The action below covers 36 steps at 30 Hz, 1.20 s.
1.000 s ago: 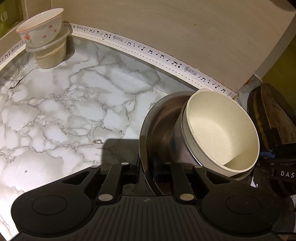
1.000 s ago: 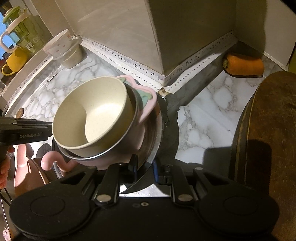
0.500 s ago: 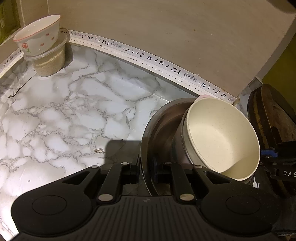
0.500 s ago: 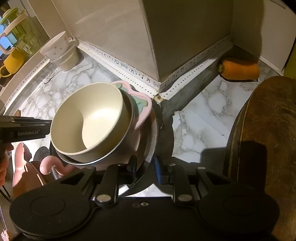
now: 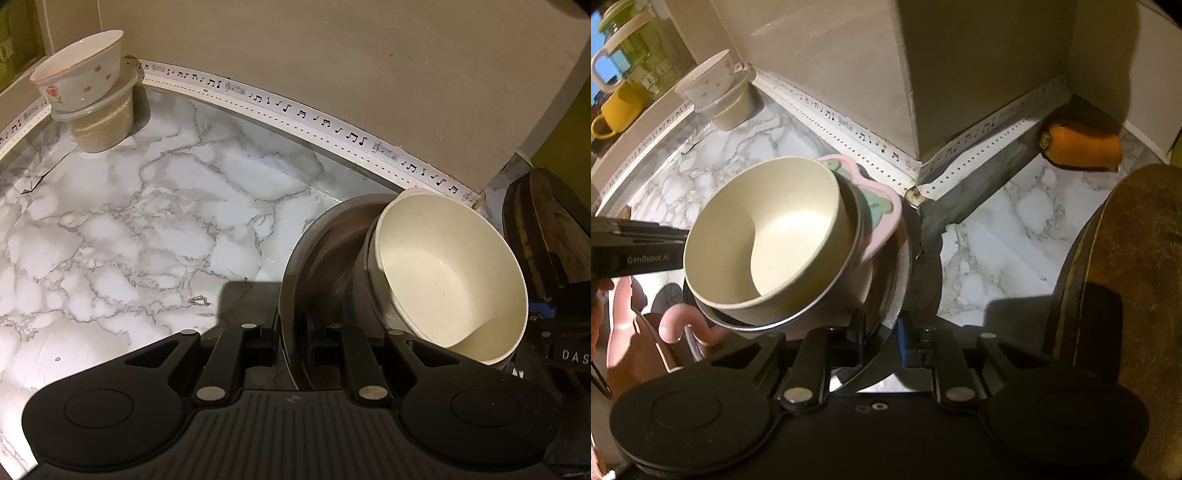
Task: Organize plates and bowls
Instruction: 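Lift the steel pot holding the cream bowl with both grippers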
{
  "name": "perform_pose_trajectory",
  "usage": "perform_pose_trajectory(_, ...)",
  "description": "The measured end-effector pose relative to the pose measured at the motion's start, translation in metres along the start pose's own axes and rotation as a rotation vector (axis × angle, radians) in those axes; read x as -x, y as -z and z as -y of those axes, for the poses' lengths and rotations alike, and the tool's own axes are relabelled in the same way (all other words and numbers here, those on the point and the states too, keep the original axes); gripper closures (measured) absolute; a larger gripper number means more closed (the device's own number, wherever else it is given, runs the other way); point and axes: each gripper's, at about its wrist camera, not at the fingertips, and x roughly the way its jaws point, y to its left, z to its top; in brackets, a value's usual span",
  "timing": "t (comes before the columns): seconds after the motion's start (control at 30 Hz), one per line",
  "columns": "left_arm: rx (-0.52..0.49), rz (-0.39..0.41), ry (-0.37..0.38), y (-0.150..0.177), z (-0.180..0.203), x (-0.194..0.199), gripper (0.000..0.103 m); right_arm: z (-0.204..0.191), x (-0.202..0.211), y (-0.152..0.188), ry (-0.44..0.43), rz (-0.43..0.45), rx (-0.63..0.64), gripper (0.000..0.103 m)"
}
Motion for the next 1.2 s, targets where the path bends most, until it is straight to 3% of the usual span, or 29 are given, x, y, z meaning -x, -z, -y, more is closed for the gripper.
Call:
perform_pose_trajectory(0.67, 0.051, 0.044, -0.007, -0.014, -0.005, 0.021, 0.09, -0.009, 0.013, -0.011, 0.014, 0.051, 0.037, 0.086)
perform_pose_trajectory(1.2, 0.097, 0.08, -0.028, -0.011, -0.024, 0.079, 0.09, -0.038, 0.047, -0.024, -0.01, 0.068, 0.092, 0.086)
